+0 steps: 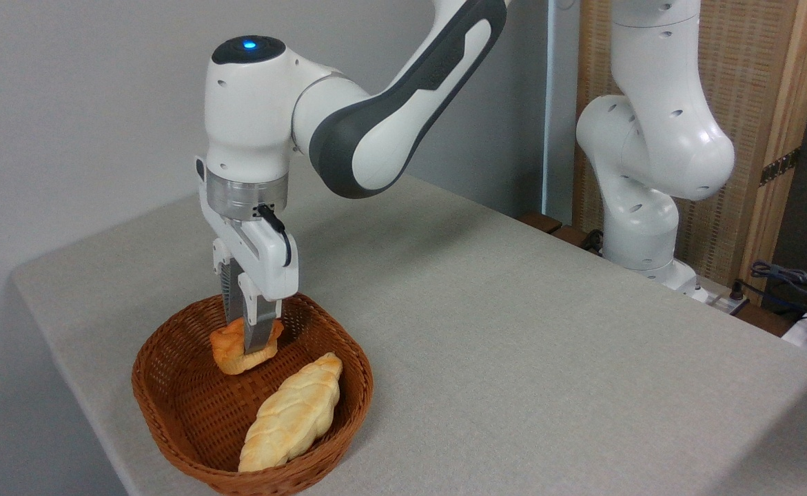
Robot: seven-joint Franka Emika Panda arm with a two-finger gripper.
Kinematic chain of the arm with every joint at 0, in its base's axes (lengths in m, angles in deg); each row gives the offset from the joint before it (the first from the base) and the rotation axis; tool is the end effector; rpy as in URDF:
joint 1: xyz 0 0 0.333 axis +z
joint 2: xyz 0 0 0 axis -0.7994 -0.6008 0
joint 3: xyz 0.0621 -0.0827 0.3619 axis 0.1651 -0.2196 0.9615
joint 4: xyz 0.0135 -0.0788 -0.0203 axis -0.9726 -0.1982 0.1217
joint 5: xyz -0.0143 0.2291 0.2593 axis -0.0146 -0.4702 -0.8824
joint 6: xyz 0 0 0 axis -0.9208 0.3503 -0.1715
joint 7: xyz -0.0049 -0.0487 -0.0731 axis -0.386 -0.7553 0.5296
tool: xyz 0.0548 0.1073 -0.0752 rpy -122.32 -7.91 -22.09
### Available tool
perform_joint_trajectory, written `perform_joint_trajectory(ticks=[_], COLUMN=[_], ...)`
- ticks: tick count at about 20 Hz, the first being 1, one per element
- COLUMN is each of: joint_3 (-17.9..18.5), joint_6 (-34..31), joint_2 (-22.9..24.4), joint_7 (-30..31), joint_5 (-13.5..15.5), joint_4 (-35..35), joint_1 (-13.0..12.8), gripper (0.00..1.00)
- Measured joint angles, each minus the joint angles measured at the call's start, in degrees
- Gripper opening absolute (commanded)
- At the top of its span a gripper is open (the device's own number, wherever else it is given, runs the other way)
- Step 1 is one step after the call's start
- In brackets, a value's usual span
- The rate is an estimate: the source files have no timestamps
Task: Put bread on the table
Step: 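Close the gripper around the orange bun, then lift the orange bun out of the basket and carry it beside the basket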
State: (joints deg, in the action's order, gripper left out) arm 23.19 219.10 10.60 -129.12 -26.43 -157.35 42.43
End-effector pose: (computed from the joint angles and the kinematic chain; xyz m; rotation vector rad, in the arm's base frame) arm 0.5505 -0.1405 0.4814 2.7621 -1.2573 0.4165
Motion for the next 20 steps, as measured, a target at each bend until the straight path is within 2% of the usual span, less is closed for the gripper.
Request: perform_joint_trajectory(ticks=[8,12,17,20], joint_3=[0.62,2.60,4.85,4.97], joint_6=[-0.88,-8.72,-24.04,-28.05], joint_2=[2.11,7.12,15.56,18.59], joint_7=[0.00,0.00,-1.29,-2.46], joint_5=[0.00,0.00,0.00,0.00], joint_4=[0.84,2.16,2.16,0.72], joint_1=[0.36,1.79,2.78,2.79], gripper=[0.30,0.32,0.33,0.37])
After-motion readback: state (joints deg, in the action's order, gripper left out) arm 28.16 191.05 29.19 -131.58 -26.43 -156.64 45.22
